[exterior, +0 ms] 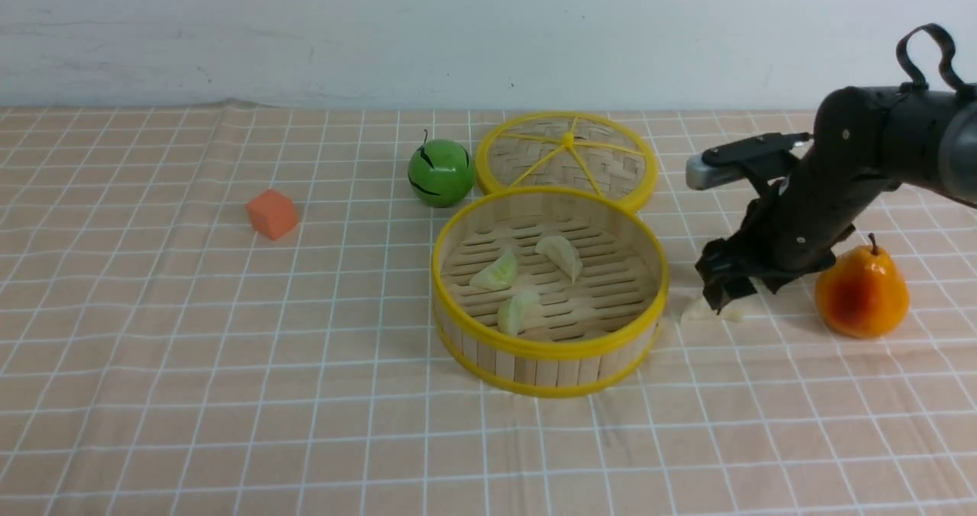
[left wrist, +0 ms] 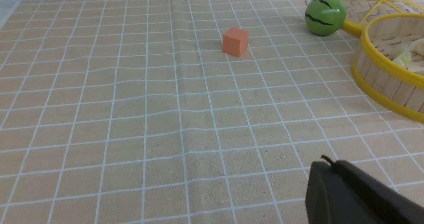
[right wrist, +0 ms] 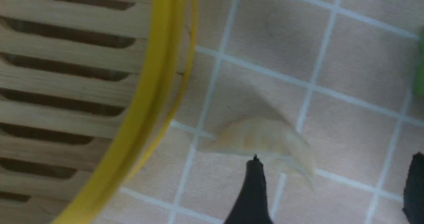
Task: Put the dumplings into the steamer on the table with the brown tablecloth.
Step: 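Reach for and grasp a dumpling lying on the table beside the steamer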
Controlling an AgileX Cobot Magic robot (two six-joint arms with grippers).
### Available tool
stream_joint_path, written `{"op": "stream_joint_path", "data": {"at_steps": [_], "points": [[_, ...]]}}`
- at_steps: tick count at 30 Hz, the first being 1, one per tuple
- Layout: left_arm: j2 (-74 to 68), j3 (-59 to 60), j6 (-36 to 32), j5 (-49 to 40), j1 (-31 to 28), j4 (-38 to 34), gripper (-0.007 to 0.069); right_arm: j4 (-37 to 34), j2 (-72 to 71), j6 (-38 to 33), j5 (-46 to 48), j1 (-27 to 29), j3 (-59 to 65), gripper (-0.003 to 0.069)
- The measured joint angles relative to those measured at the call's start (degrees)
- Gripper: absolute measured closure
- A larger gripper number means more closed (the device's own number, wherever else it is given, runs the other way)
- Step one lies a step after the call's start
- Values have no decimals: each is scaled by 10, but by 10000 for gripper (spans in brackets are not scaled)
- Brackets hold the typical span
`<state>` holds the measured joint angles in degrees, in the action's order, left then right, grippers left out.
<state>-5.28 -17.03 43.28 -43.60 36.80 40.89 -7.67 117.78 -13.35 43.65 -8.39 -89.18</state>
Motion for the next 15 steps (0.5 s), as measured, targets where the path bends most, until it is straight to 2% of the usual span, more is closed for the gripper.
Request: {"op": "stream_joint_path", "data": {"at_steps": [3, 8, 12, 15], "points": [[0, 0, 0, 0, 0, 0, 638, -47, 12, -43, -11, -5, 0, 96], [0, 0, 1, 0, 0, 0, 638, -69, 39, -75, 0, -7, -1, 112], [0, 0, 1, 0, 0, 1, 638, -66, 41, -96, 4, -7, -3, 170], [0, 0, 1, -1, 0, 1, 638, -61, 42, -126, 5, -5, -5, 304]]}}
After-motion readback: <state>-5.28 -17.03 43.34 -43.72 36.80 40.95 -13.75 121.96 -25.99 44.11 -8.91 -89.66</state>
